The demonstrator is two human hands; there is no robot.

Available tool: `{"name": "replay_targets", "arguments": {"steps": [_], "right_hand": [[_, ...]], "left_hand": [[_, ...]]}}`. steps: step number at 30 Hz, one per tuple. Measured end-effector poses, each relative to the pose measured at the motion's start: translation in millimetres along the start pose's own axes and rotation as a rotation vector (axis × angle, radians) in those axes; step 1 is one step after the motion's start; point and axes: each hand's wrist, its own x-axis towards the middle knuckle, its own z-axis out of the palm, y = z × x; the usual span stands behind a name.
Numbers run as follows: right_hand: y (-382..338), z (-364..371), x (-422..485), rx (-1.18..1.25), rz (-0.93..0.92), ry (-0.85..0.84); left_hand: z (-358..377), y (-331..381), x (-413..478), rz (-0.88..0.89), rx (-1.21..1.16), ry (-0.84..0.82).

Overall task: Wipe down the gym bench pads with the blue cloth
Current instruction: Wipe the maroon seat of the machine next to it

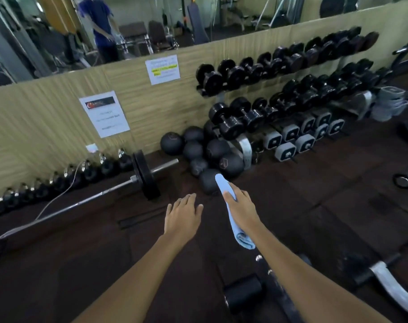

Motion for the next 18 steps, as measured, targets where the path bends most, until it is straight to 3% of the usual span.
{"name": "replay_targets", "arguments": {"steps": [12,18], "right_hand": [[-28.5,-74.4,343.2,0.0,0.062,0.286],[-28.9,-146.2,441.8,0.033,0.081,0.445]], "left_hand": [[-16.3,74.5,383.8,0.325,0.07,0.026],[-14.6,159.1,519.2,0.528,0.096,-0.033]]}}
